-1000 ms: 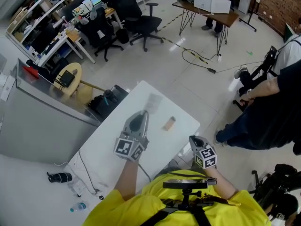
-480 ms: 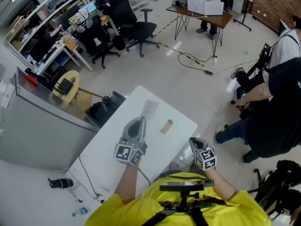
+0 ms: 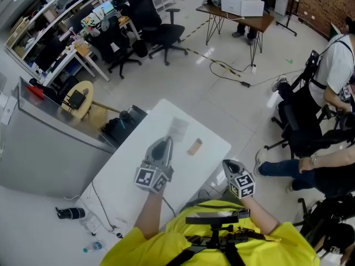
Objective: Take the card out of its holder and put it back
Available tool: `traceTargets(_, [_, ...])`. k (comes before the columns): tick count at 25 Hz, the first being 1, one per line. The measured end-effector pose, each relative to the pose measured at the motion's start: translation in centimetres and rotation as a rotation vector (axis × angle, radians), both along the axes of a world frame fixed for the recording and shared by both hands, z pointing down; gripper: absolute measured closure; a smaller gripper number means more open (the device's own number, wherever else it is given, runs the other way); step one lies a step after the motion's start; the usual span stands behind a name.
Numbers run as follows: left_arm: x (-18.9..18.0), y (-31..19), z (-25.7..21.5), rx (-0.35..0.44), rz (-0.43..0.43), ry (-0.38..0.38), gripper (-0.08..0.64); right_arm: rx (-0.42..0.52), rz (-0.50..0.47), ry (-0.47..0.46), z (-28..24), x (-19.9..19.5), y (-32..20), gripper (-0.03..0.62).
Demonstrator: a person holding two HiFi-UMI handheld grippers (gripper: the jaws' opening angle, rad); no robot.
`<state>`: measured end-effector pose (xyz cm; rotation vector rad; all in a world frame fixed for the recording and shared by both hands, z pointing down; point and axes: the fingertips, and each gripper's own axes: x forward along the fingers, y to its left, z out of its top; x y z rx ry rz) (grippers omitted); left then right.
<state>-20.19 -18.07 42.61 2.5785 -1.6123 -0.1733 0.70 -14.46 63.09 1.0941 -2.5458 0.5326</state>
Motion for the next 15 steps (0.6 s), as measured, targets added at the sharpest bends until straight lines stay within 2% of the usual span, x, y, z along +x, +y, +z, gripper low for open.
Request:
traceTargets(5, [0.6,-0.4,1.3,-0.012,0.012,-0.041,0.549,-0.001,0.001,0.007,-0.1,0.2,0.4,0.586])
traceTargets(9, [0.9,-1.3,4.8,-0.067,0.021,-0.088,0.549,-0.014,0.005,0.011,0.5,0.8,1.3,0.586])
traceTargets(15, [1.2,-3.6,9.9,-0.105,0.050,-0.127,0.549,-0.027,0.033,0.021,0.6,1.9,1.4,0.586])
